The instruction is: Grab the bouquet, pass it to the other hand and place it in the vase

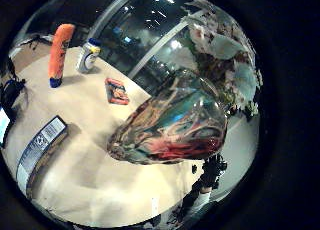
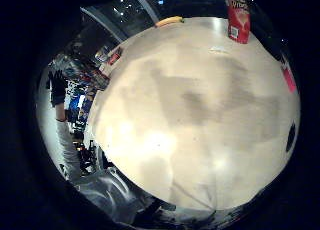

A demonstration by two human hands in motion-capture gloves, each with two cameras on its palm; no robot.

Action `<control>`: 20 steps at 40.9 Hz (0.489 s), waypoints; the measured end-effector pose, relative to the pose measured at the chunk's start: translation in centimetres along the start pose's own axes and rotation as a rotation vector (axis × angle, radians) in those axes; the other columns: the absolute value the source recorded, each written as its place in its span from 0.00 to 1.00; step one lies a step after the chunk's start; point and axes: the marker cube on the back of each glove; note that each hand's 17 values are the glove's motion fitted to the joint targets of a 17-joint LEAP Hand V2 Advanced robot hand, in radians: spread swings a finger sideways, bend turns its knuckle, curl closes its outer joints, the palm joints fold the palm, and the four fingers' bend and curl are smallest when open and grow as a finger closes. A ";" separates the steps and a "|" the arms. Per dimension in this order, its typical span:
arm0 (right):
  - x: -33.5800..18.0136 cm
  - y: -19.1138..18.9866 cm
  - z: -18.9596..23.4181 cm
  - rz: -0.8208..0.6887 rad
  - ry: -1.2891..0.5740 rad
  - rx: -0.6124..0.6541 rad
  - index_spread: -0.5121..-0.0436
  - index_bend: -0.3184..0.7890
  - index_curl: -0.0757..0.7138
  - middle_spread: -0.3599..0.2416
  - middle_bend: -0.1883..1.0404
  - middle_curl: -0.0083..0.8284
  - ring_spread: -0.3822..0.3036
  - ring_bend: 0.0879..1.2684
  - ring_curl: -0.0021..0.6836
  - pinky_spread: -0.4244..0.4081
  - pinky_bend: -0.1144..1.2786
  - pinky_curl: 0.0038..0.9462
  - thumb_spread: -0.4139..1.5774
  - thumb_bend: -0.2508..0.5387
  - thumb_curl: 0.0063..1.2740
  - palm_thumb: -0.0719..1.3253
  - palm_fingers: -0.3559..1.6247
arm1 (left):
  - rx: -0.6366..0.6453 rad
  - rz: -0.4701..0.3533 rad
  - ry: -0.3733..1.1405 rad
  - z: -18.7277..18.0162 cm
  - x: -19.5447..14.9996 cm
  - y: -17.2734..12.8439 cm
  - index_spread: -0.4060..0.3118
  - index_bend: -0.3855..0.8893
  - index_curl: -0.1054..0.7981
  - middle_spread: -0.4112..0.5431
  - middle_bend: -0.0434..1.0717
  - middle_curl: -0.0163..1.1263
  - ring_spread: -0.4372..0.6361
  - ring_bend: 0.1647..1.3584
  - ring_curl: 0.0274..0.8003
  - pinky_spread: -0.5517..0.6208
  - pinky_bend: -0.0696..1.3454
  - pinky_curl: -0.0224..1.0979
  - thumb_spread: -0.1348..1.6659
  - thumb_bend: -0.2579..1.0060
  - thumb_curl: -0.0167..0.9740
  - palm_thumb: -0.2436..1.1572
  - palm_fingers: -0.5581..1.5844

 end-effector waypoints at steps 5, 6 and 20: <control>1.4 -0.2 1.3 0.258 0.151 0.053 0.22 0.44 0.45 0.49 0.30 0.36 0.54 0.22 0.41 0.75 0.34 0.35 0.77 0.29 0.27 0.50 0.21 | 0.010 0.001 -0.022 -0.6 -0.8 -0.2 0.75 0.42 0.41 0.73 0.26 0.32 0.75 0.32 0.33 0.84 0.18 0.28 0.58 0.18 0.37 0.45 0.29; 1.4 -0.2 1.6 0.253 0.134 0.046 0.22 0.44 0.45 0.49 0.30 0.36 0.54 0.22 0.41 0.75 0.34 0.35 0.77 0.29 0.27 0.50 0.21 | 0.012 -0.001 -0.024 -0.7 -1.2 -0.2 0.75 0.42 0.41 0.73 0.27 0.32 0.75 0.32 0.33 0.84 0.19 0.28 0.58 0.18 0.37 0.45 0.29; 1.3 1.4 1.5 0.028 0.174 0.087 0.23 0.43 0.45 0.49 0.30 0.36 0.54 0.22 0.41 0.75 0.34 0.35 0.78 0.29 0.27 0.50 0.21 | 0.050 0.001 -0.002 -0.9 -2.3 -0.2 0.75 0.42 0.43 0.70 0.29 0.34 0.73 0.31 0.33 0.83 0.18 0.28 0.59 0.18 0.36 0.45 0.31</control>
